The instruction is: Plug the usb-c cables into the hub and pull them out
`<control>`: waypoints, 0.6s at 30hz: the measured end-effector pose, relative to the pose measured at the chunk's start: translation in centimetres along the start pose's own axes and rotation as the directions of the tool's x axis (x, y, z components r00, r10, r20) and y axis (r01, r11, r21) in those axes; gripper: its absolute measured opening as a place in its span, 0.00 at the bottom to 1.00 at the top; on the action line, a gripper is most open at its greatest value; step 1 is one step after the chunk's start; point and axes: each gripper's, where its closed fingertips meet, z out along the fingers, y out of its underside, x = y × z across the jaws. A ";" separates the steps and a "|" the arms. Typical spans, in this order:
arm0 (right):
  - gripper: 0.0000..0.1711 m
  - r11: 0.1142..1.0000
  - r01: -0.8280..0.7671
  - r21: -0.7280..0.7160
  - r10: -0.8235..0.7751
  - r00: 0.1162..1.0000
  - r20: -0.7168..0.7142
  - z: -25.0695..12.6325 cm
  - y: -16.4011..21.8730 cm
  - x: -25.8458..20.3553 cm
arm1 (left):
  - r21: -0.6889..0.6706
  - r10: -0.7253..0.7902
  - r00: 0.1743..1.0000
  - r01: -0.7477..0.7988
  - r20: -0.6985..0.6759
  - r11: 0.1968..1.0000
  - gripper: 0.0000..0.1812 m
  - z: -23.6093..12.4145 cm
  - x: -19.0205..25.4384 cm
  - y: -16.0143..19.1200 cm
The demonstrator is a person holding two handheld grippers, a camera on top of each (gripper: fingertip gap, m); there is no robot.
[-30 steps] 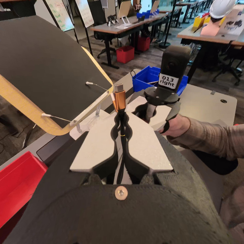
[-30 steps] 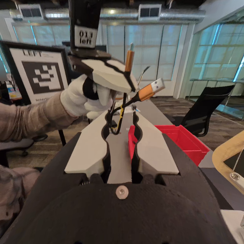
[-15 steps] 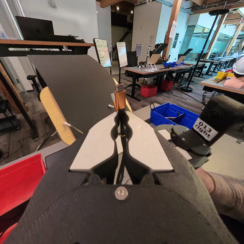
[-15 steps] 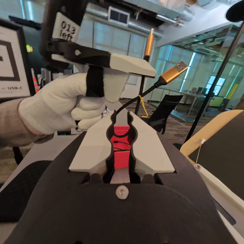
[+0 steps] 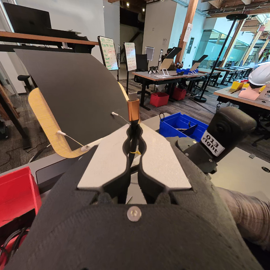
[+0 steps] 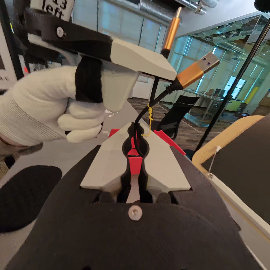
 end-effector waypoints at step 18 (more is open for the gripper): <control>0.00 0.974 0.204 -0.093 -0.209 0.977 -0.039 -0.5 0.0 0.0 | 0.039 -0.138 0.989 0.140 -0.049 0.989 0.03 -1.3 -0.9 -1.0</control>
